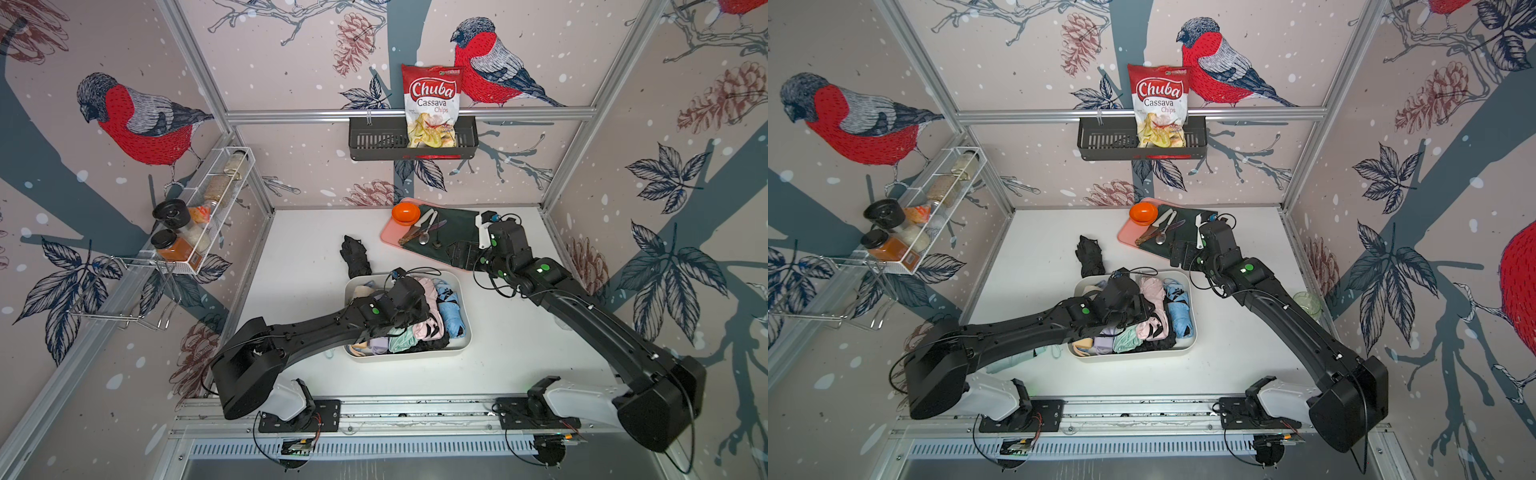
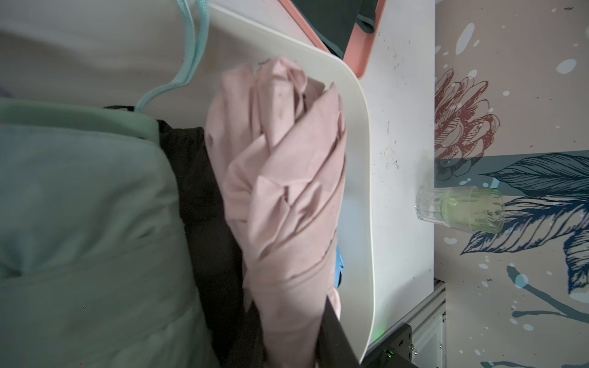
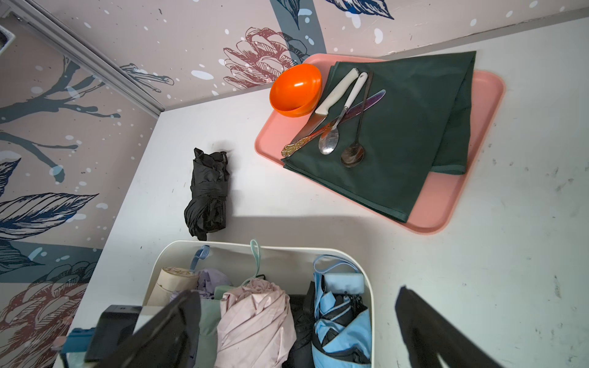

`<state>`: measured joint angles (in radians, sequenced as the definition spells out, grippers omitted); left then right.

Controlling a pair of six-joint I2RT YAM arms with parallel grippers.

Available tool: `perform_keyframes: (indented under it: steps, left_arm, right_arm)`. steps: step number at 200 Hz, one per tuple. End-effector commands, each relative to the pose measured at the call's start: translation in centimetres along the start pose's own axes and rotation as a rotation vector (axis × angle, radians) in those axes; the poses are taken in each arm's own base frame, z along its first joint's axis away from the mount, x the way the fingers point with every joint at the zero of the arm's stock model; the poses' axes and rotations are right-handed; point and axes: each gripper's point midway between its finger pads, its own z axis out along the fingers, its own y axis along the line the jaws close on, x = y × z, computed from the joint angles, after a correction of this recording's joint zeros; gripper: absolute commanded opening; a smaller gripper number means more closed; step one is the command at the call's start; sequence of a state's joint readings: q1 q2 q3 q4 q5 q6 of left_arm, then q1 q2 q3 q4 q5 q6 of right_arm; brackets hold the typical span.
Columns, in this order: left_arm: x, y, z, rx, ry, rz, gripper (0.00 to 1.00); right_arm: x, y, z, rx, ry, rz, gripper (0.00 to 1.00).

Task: Put the umbrella into the storage box
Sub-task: Place the umbrella in the storage box.

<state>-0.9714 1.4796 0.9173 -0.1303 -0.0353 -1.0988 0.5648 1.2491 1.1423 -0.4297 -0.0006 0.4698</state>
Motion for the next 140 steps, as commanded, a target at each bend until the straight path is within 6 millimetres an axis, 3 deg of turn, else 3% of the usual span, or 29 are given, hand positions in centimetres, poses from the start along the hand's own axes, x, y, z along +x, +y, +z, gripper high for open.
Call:
perform_keyframes:
  steps: [1, 58, 77, 105, 140]
  left_arm:
    - [-0.6, -0.7, 0.5, 0.006, -0.022, 0.011, 0.17]
    - [0.8, 1.5, 2.1, -0.099, 0.046, 0.033, 0.21]
    - [1.0, 1.7, 2.3, -0.116, 0.06, 0.041, 0.3]
    - [0.9, 2.2, 2.1, -0.141, 0.058, 0.052, 0.56]
    - [0.6, 2.1, 1.2, -0.143, 0.047, 0.065, 0.61]
  right_arm:
    - [0.2, 0.1, 0.8, -0.006, 0.015, -0.017, 1.0]
    - [0.3, 0.0, 0.9, 0.003, 0.016, -0.021, 1.0]
    - [0.3, -0.1, 1.0, 0.007, 0.019, -0.024, 1.0]
    - [0.3, -0.1, 1.0, 0.011, 0.02, -0.026, 1.0]
    - [0.0, -0.2, 0.6, 0.018, 0.005, -0.024, 1.0]
